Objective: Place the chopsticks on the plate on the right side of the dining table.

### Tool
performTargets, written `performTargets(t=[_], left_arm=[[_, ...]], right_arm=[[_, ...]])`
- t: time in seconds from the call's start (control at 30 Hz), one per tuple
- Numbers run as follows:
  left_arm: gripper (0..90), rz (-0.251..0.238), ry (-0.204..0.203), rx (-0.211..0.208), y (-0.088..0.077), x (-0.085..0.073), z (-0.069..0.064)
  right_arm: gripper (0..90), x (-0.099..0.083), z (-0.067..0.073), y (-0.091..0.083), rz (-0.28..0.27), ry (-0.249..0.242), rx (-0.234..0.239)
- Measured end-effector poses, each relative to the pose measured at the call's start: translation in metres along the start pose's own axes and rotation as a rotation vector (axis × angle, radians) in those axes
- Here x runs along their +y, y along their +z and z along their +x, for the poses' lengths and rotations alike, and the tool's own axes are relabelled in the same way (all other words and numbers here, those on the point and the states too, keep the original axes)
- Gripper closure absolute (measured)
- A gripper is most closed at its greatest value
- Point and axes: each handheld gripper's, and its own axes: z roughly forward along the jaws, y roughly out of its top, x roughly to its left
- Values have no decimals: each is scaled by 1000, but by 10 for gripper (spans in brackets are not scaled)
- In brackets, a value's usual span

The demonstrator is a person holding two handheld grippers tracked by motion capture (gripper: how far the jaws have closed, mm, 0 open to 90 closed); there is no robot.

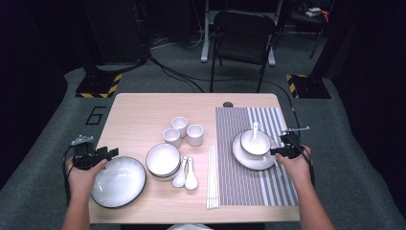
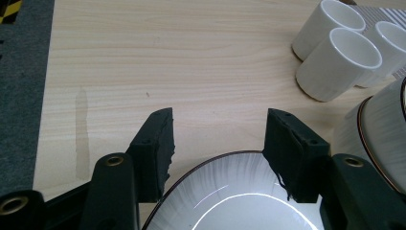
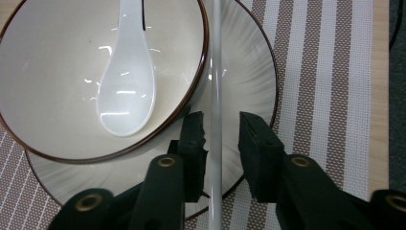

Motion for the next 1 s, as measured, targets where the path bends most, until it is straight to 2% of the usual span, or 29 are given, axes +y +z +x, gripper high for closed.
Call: performTargets(t=[0.13,0.23,0.27,0.4,0.47,0.63,0.67,1.0], left_arm=[[437,0,-8,-2,1,0,-1],[435,-3,-2,-3,1,1,-1],[436,2,-8,-4,1,1,-2],[435,5,-7,-6,2,1,-2],[436,2,-19,-6,2,1,-2],[435,1,-21,-10,2,1,-3],[435,1,-19,-11,2,1,-3],[435,5,-6,-13,3,1,-2]], right_arm=[[661,-3,0,-6,-21,-43,5],[624,-5,3,-12,-22,-57,7],[617,-5,3,-14,-28,-78,9],[578,-8,9,-23,-55,-93,31],[550,-9,14,-28,-76,-88,43],[520,-10,32,-35,-97,-117,69],[519,-9,35,-35,-111,-135,73],[510,-10,62,-34,-122,-173,117]])
